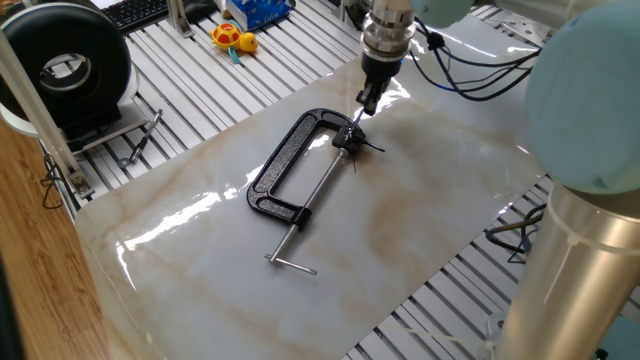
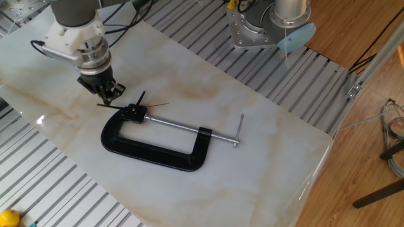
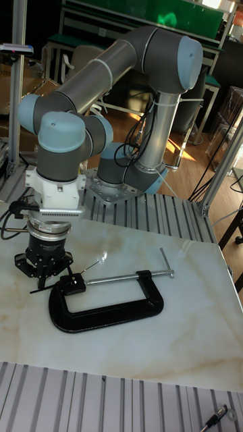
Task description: Turn the hands of a clock
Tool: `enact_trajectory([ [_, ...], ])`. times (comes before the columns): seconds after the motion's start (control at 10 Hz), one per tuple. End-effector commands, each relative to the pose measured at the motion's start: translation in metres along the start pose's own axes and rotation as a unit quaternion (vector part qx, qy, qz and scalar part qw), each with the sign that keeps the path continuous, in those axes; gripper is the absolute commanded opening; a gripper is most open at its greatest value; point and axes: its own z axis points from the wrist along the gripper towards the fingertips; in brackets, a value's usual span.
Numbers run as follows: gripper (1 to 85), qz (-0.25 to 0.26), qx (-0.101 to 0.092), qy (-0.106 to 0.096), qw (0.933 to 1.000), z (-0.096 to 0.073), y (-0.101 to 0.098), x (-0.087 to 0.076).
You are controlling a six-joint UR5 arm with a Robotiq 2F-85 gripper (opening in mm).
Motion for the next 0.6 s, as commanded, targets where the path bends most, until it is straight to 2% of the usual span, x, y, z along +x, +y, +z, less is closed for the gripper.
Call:
enact_trajectory([
  [0.0,1.3,0.001,-0.015,-0.012,0.9998,-0.006,0.018,-0.026],
  [0.2,1.3,0.001,-0.015,-0.013,0.9998,-0.008,0.024,-0.033],
  [0.5,1.3,-0.002,-0.005,0.001,1.0000,-0.014,0.014,-0.018],
])
